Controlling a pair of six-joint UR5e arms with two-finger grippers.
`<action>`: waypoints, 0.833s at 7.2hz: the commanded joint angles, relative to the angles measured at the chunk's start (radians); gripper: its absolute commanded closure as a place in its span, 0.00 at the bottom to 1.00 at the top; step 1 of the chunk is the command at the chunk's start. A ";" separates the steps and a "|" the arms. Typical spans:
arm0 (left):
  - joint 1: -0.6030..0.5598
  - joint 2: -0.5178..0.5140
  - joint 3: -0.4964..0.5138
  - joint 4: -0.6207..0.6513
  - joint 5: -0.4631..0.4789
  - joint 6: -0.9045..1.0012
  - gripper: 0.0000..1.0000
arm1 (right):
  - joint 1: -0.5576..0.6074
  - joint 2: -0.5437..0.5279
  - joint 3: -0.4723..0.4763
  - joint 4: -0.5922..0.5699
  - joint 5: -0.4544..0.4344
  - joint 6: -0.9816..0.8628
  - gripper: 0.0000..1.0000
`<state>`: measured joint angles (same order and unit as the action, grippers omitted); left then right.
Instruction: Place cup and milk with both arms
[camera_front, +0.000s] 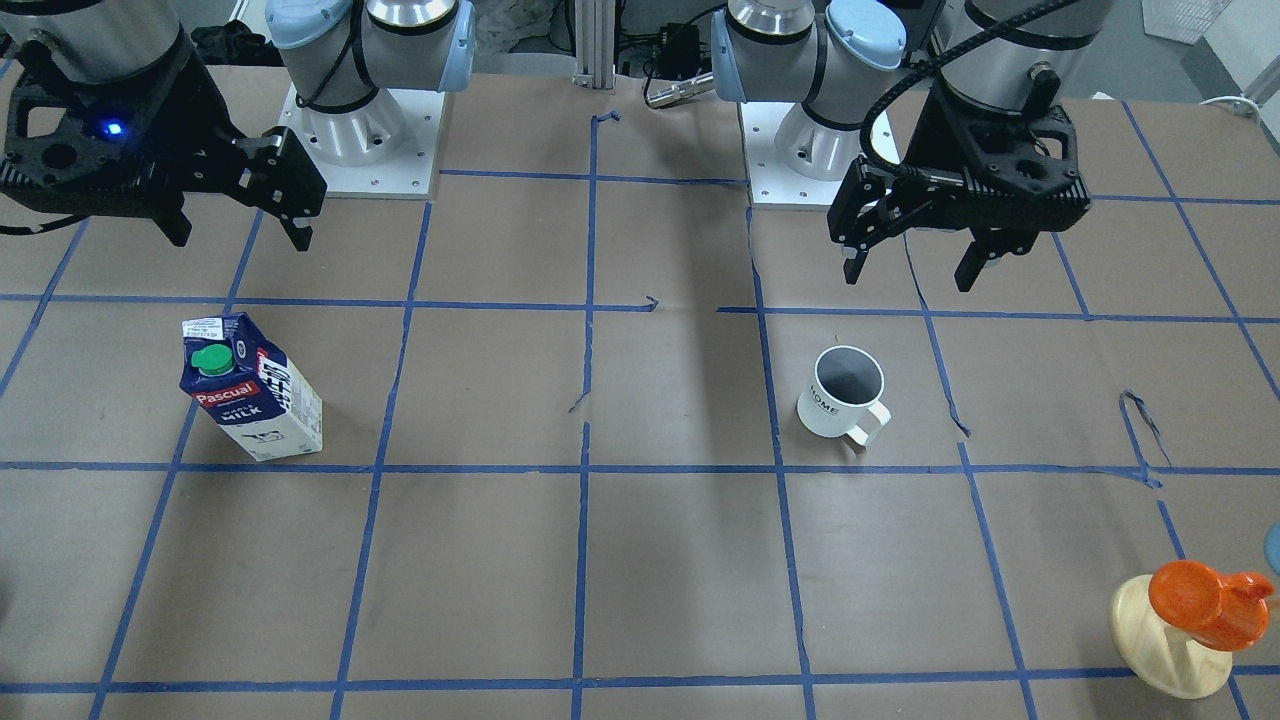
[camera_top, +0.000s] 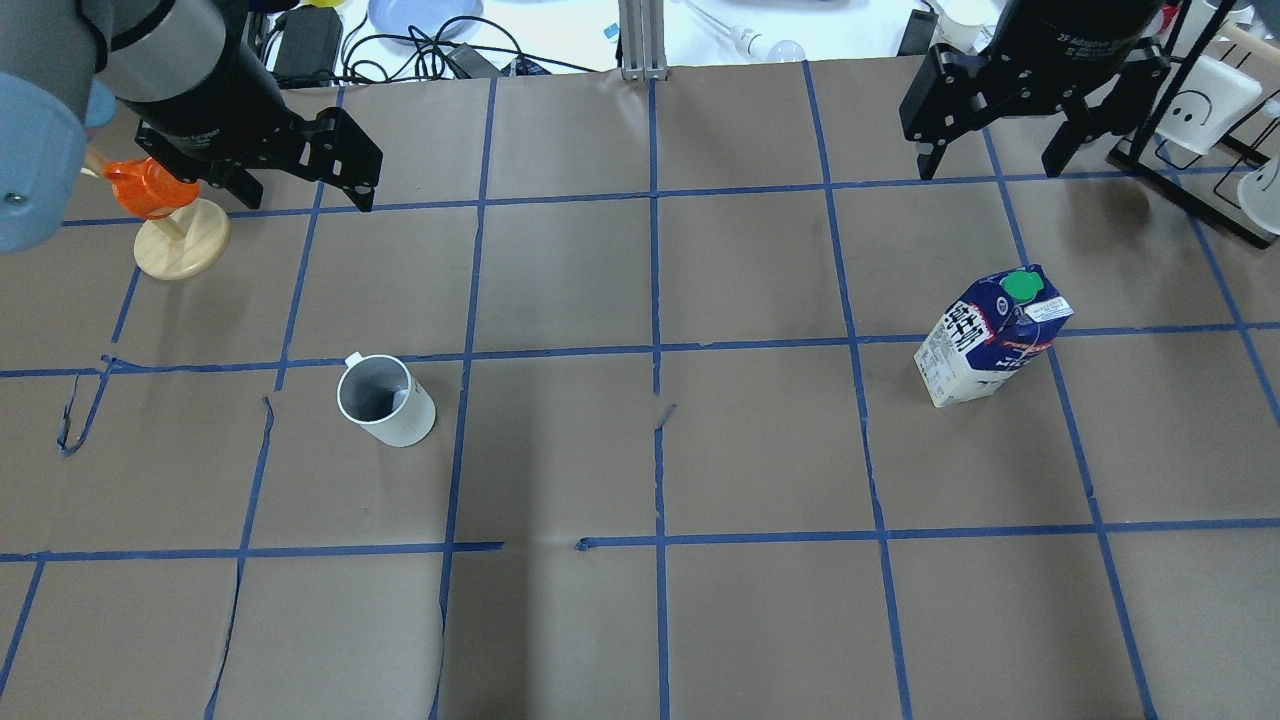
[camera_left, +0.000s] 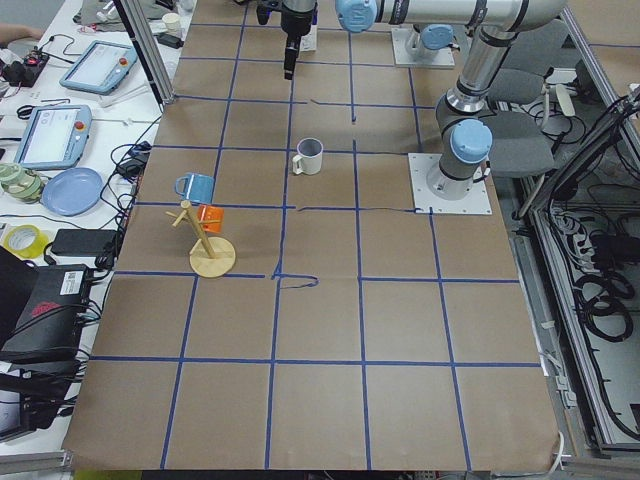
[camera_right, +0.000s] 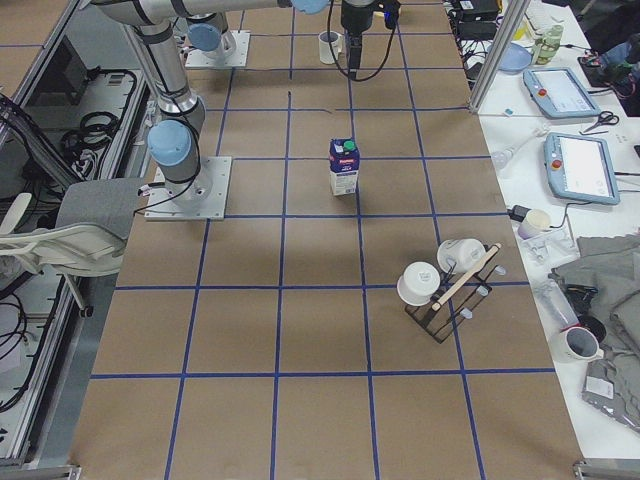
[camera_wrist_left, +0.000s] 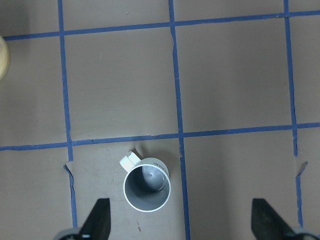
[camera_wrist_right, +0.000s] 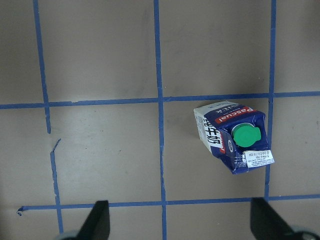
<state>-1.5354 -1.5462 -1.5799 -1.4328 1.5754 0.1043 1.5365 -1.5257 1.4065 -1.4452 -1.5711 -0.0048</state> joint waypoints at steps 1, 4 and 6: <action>0.000 -0.002 0.000 0.000 -0.005 0.000 0.00 | 0.001 -0.001 0.000 -0.001 0.000 0.000 0.00; 0.000 -0.003 0.000 0.006 -0.006 0.000 0.00 | 0.001 -0.001 0.002 -0.001 0.000 -0.001 0.00; 0.000 0.000 0.000 0.006 -0.003 0.000 0.00 | 0.001 -0.002 0.002 -0.001 -0.003 -0.004 0.00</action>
<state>-1.5355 -1.5472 -1.5800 -1.4273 1.5720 0.1043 1.5370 -1.5273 1.4077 -1.4465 -1.5709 -0.0047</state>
